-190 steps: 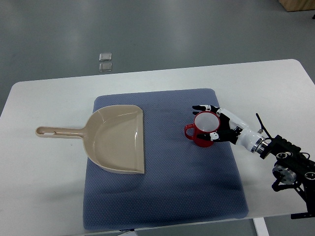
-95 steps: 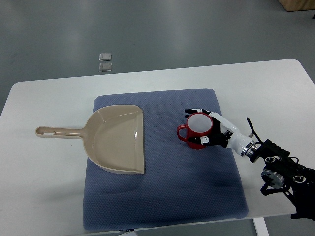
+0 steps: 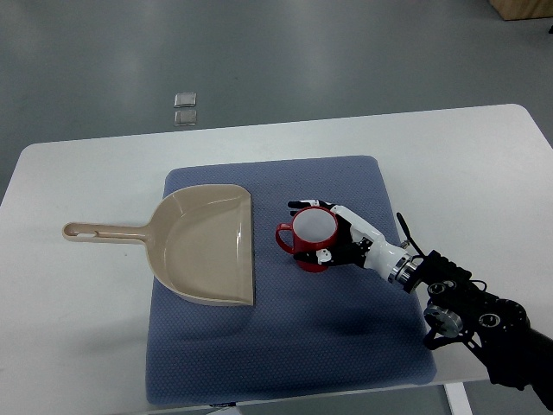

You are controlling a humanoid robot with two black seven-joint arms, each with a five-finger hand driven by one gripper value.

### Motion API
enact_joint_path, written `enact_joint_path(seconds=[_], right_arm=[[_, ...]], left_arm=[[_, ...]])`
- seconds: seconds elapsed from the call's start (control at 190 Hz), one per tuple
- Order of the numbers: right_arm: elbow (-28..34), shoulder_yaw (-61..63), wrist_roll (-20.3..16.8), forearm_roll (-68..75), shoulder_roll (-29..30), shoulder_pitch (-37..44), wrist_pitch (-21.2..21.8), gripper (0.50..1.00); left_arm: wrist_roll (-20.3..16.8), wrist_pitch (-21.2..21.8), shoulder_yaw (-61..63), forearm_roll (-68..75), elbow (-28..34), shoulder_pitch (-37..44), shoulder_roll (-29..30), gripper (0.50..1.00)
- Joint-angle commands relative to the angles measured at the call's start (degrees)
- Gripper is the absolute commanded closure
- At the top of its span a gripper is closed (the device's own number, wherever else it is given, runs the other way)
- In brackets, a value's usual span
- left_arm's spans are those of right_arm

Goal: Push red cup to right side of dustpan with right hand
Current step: 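Push the red mug with the right hand toward the dustpan, then hold the red mug against the dustpan's rim with the right hand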

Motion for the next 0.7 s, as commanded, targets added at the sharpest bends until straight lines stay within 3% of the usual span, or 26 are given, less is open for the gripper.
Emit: enact_joint_path(seconds=[0.0, 0.696], right_arm=[[0.2, -0.1, 0.0, 0.0, 0.9, 0.0, -0.2, 0.570], [2.0, -3.7, 0.0, -0.7, 4.6, 1.7, -2.9, 0.570]], left_arm=[[0.0, 0.0, 0.0, 0.0, 0.0, 0.0, 0.0, 0.500], [0.0, 0.0, 0.0, 0.0, 0.0, 0.0, 0.0, 0.500]])
